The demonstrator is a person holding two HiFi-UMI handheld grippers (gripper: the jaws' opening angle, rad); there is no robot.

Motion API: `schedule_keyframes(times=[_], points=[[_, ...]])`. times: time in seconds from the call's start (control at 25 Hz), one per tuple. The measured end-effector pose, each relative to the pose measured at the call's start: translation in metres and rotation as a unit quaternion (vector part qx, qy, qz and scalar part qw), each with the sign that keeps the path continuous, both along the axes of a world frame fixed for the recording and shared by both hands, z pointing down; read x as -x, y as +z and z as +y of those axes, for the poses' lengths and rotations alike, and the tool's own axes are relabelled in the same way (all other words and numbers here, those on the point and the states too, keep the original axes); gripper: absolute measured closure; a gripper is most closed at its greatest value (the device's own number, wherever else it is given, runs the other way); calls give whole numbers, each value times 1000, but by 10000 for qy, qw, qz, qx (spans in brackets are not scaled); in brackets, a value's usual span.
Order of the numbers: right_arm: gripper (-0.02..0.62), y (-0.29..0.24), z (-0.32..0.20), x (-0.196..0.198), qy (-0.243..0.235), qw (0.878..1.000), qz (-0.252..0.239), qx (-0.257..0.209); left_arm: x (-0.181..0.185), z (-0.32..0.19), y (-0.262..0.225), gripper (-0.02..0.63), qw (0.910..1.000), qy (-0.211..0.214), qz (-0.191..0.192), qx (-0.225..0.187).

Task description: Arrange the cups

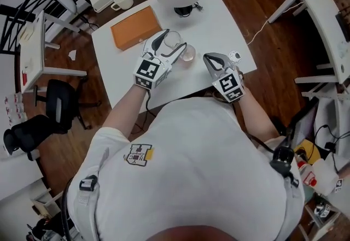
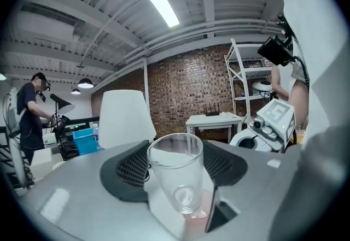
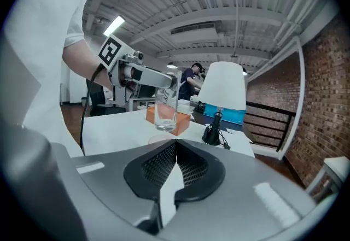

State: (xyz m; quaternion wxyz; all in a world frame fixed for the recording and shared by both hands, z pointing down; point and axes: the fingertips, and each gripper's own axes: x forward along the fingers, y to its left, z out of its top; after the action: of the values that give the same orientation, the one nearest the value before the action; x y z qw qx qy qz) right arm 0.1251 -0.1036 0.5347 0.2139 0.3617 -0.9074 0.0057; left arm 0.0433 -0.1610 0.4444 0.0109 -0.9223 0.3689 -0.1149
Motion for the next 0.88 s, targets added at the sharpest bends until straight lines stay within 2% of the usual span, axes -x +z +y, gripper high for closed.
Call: schedule_keyframes(times=[0.04, 0.2, 0.36, 0.44, 0.6, 0.72, 0.88], points=[[578, 2, -4, 11, -142, 9999, 26, 24, 7, 1, -3, 305, 10000, -76, -5, -17], [371, 21, -17, 46, -546, 9980, 149, 287, 42, 7, -1, 305, 9990, -442, -79, 4], [189, 48, -26, 70, -743, 9954, 450, 406, 78, 14, 24, 305, 9961, -825, -244, 185], [124, 66, -29, 78, -814, 9932, 666, 504, 91, 20, 42, 305, 9940, -999, -332, 307], [115, 98, -36, 84, -673, 9904, 968, 728, 109, 30, 81, 305, 9884, -1324, -495, 560], [210, 108, -40, 84, -486, 9910, 1015, 723, 120, 36, 106, 305, 9825, -1649, -532, 678], [215, 108, -36, 99, -641, 9910, 952, 688, 134, 40, 129, 305, 9751, -2034, -533, 705]])
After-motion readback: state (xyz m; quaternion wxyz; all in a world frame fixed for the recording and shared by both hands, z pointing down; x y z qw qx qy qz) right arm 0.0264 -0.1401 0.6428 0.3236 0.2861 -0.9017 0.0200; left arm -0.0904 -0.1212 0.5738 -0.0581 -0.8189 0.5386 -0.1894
